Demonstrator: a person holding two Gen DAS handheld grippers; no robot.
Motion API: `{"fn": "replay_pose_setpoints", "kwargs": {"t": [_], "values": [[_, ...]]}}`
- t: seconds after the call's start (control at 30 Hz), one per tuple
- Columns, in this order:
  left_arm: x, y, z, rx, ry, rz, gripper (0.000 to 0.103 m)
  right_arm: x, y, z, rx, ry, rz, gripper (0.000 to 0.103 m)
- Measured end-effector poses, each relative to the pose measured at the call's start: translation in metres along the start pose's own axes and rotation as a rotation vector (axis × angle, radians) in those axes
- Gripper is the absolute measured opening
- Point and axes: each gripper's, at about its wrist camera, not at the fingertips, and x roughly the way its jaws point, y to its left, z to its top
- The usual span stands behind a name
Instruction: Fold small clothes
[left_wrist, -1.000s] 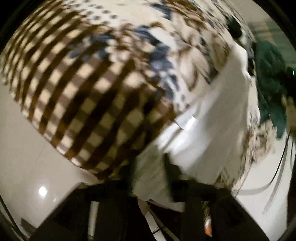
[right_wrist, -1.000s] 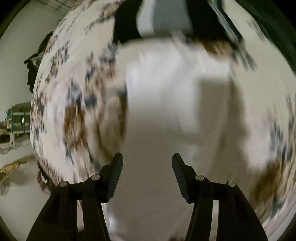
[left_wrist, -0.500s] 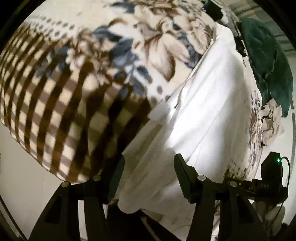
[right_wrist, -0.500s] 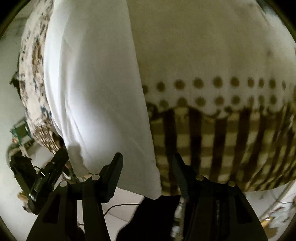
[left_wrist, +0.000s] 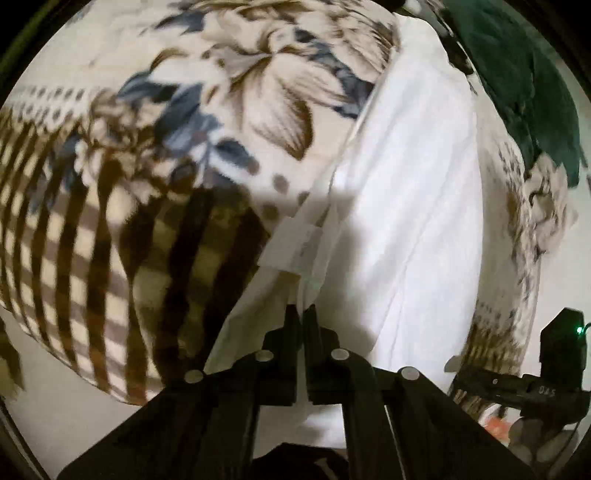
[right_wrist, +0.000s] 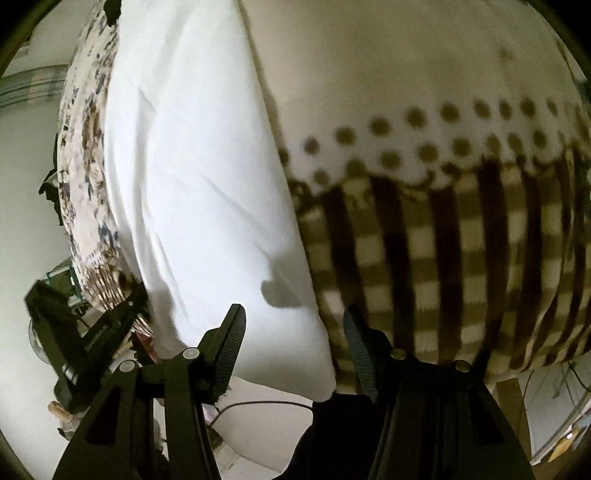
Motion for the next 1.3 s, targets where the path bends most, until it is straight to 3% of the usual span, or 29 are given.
{"fn": "replay_pose_setpoints", "kwargs": {"t": [0.13,0.27,0.33,0.37,0.43,0.57,0.67,0.7,0.73,0.77,0.8,0.83,1.0,1.1,1.2,1.3], "values": [[-0.022,0.004,-0.001,-0.019,-0.047,0.014,0.001,0.014,-0.005,-0.01,0.0,0.029,-0.008,0.057],[-0.022,0.015,0.003,-0.016,-0.034,0.028,0.001,0.037,-0.011,-0.022,0.007,0.082,-0.02,0.057],[-0.016,0.018,0.003,-0.003,-0.02,0.035,0.001,0.045,-0.013,-0.029,0.022,0.084,-0.017,0.035],[-0.013,0.018,0.003,0.004,-0.01,0.042,0.001,0.048,-0.011,-0.031,0.02,0.089,-0.026,0.008],[-0.001,0.019,0.0,0.025,0.021,0.058,0.002,0.053,-0.01,-0.037,0.005,0.091,-0.088,0.004],[0.006,0.022,-0.004,0.025,0.077,0.061,0.004,0.053,-0.003,-0.04,-0.022,0.11,-0.145,0.004],[-0.019,0.017,0.005,0.002,0.068,0.026,0.006,0.037,0.017,-0.033,-0.036,0.116,-0.11,0.007],[-0.03,0.014,0.011,-0.007,0.061,0.01,0.012,0.026,0.022,-0.029,-0.037,0.112,-0.077,0.016],[-0.041,0.011,0.018,-0.013,0.043,0.002,0.03,0.018,0.03,-0.024,-0.034,0.099,-0.047,0.024],[-0.051,0.008,0.027,-0.013,0.019,-0.02,0.041,0.003,0.033,-0.018,-0.033,0.071,-0.015,0.041],[-0.059,0.005,0.039,-0.021,-0.013,-0.052,0.063,-0.012,0.038,-0.01,-0.032,0.036,0.01,0.049],[-0.065,0.002,0.054,-0.04,-0.048,-0.084,0.07,-0.026,0.042,0.0,-0.03,0.001,0.031,0.049],[-0.043,-0.034,0.158,-0.042,-0.118,-0.19,0.07,-0.075,0.06,0.09,0.015,-0.139,0.112,0.049],[-0.02,-0.065,0.234,0.029,-0.156,-0.199,0.07,-0.089,0.07,0.162,0.03,-0.227,0.116,0.049],[0.016,-0.108,0.304,0.095,-0.146,-0.233,0.07,-0.093,0.077,0.236,0.043,-0.28,0.128,0.049],[0.049,-0.135,0.35,0.189,-0.121,-0.214,0.07,-0.09,0.092,0.314,0.047,-0.307,0.156,0.049]]}}
